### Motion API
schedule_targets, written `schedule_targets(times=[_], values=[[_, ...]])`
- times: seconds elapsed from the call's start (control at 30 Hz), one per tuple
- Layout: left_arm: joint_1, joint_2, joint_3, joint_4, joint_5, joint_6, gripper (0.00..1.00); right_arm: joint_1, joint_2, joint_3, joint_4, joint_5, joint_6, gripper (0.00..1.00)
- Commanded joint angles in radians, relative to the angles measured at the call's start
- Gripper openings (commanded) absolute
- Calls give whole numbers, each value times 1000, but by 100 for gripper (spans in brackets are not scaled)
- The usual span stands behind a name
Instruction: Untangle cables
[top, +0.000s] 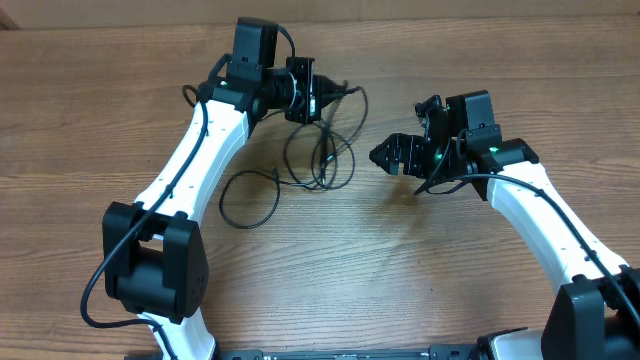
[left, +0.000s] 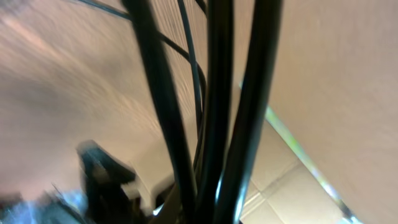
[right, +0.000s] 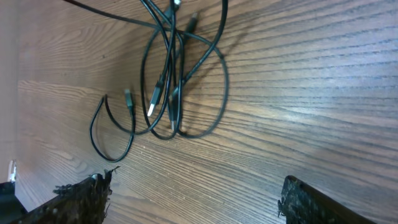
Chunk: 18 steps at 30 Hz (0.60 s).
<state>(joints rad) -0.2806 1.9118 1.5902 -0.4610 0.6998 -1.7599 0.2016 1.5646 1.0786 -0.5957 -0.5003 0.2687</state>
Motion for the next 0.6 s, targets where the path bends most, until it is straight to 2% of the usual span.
schedule_targets(times=[0.0,0.1,0.17,0.23,0.27,0.37,0.4,0.5,0.57], values=[[0,-16,-5,-60,-187,368,4,-6,2,6,13,-17,-20,88],[14,-18,-4,-35,-166,540,4,-6,2,6,14,-18,-20,88],[35,-33,1,26,-144,610,4,-6,2,6,13,-17,-20,88],[72,-73,41,27,-186,719,4,-6,2,6,14,-17,-20,89],[96,-105,84,-2,-241,811,4,-6,2,6,15,-16,-20,89],[117,-162,175,-118,-426,917,4,-6,2,6,22,-14,-20,89],[118,-184,210,-166,-532,956,4,-6,2,6,28,-14,-20,89],[112,-241,284,-271,-816,1030,4,-6,2,6,39,-14,-19,90],[107,-264,290,-305,-893,1032,4,-6,2,6,45,-14,-19,90]])
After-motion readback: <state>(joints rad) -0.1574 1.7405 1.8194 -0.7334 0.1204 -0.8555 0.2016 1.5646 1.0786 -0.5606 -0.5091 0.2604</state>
